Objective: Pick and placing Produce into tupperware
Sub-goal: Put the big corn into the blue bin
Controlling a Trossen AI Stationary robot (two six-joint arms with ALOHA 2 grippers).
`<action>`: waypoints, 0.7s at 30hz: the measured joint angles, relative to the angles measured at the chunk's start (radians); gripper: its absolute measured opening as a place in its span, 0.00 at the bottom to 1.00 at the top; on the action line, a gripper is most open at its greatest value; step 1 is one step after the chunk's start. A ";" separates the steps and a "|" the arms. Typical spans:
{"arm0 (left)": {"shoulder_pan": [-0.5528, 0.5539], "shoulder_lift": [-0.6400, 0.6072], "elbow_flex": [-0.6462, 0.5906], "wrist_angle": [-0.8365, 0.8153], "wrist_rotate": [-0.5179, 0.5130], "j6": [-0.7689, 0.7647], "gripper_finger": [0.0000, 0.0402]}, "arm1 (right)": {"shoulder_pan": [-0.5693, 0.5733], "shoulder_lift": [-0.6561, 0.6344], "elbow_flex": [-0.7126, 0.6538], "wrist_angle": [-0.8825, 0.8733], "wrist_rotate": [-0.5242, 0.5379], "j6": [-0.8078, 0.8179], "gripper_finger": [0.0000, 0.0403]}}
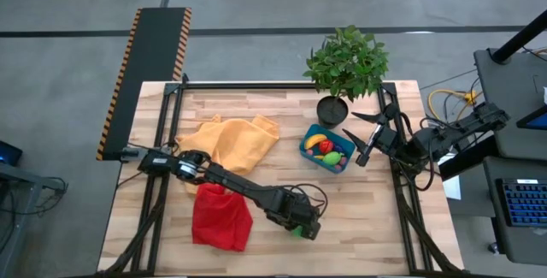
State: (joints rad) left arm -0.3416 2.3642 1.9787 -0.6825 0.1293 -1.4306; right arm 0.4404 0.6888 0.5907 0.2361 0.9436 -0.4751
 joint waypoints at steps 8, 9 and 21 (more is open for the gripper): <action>0.002 0.000 -0.003 -0.007 -0.003 0.024 0.48 | 0.000 0.000 0.000 0.000 0.000 0.000 0.59; 0.002 0.000 -0.003 -0.007 -0.003 0.024 0.47 | 0.000 0.000 0.000 0.000 0.000 0.000 0.59; 0.028 0.000 0.029 -0.008 -0.090 0.140 0.47 | 0.000 0.000 0.000 0.000 0.000 0.001 0.59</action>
State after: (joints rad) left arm -0.3141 2.3642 2.0072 -0.6901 0.0389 -1.2904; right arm 0.4403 0.6888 0.5907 0.2362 0.9436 -0.4745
